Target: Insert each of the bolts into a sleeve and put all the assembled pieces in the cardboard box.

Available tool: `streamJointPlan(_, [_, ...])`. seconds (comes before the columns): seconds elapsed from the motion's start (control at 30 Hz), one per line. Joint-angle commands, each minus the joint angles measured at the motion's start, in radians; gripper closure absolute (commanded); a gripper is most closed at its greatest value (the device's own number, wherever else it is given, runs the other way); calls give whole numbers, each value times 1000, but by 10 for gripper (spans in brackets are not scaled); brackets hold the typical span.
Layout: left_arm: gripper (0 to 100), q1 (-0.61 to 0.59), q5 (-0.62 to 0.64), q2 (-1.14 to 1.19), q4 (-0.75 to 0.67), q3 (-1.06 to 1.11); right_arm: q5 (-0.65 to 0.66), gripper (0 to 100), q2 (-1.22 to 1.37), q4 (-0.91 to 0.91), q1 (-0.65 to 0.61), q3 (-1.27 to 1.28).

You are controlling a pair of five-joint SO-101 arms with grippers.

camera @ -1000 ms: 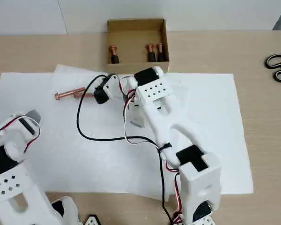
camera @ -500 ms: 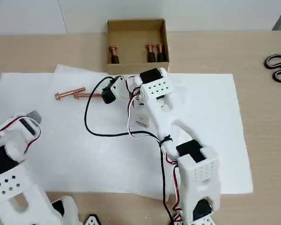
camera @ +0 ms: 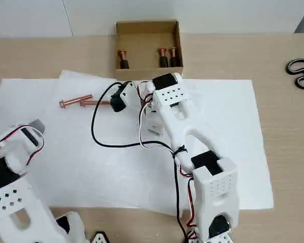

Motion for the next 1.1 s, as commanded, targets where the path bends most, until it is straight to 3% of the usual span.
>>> streamJointPlan(0.0, [761,-3,-6,-18,5,-39,14,802,-5,-2,4,-63])
streamJointPlan(1.07, [761,-2,-6,-17,2,-39,34,805,111,-42,2,-106])
